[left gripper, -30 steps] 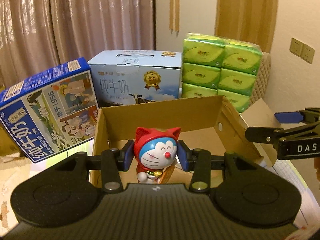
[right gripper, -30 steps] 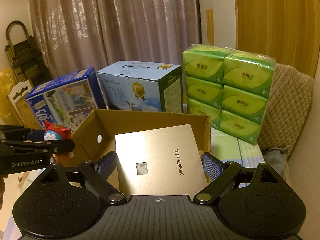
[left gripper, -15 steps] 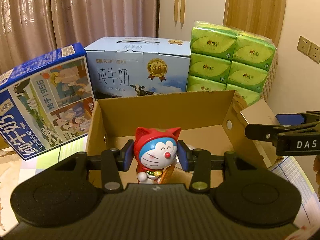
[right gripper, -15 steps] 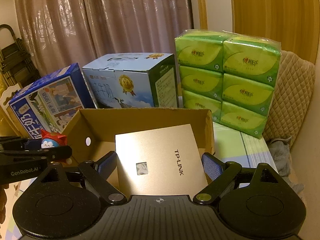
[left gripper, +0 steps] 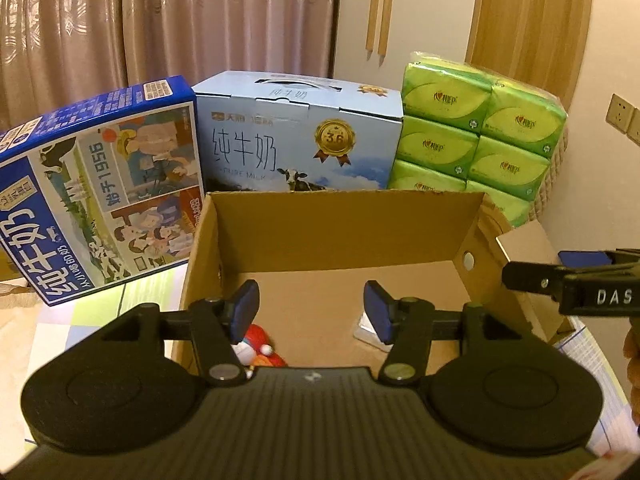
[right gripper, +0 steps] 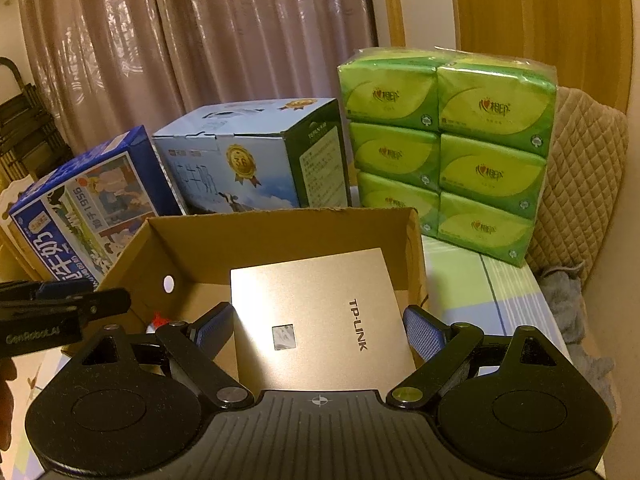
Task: Organize rigid objects
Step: 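Open the left gripper releasing the figurine while the right gripper drops the router plate, then move both tools back toward the remaining items on the table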
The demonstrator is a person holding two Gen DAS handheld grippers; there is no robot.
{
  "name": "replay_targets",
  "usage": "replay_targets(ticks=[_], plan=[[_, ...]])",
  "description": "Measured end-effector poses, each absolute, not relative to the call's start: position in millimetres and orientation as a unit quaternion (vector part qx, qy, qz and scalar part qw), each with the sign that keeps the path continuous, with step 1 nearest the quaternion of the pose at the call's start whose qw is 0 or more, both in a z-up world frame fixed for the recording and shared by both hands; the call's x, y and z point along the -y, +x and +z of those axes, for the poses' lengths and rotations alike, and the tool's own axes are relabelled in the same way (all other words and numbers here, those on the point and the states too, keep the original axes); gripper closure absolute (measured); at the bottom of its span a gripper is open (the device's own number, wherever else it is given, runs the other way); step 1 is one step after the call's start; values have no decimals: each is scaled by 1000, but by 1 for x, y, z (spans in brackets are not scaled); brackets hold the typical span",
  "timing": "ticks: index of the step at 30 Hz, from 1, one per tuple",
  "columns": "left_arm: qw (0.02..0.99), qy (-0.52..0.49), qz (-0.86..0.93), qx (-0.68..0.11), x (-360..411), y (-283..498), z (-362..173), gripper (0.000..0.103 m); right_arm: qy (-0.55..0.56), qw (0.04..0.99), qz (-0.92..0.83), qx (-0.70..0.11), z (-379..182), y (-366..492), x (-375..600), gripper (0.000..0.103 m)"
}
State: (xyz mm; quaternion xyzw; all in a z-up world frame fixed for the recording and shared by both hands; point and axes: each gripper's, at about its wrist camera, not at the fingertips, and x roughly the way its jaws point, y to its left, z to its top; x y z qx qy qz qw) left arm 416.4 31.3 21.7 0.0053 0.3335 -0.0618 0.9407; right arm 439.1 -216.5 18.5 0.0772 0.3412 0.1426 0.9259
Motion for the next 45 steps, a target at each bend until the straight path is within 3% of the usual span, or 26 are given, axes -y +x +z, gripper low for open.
replay_targets(ticks=[28,45], plan=[[943,2,-64,-327,-37,382,17,50,128,930,137,-316,21,431,239,11],[947,-45,-53,-312,-28,271,24,50,123,935,149,-297,27,312,253,11]])
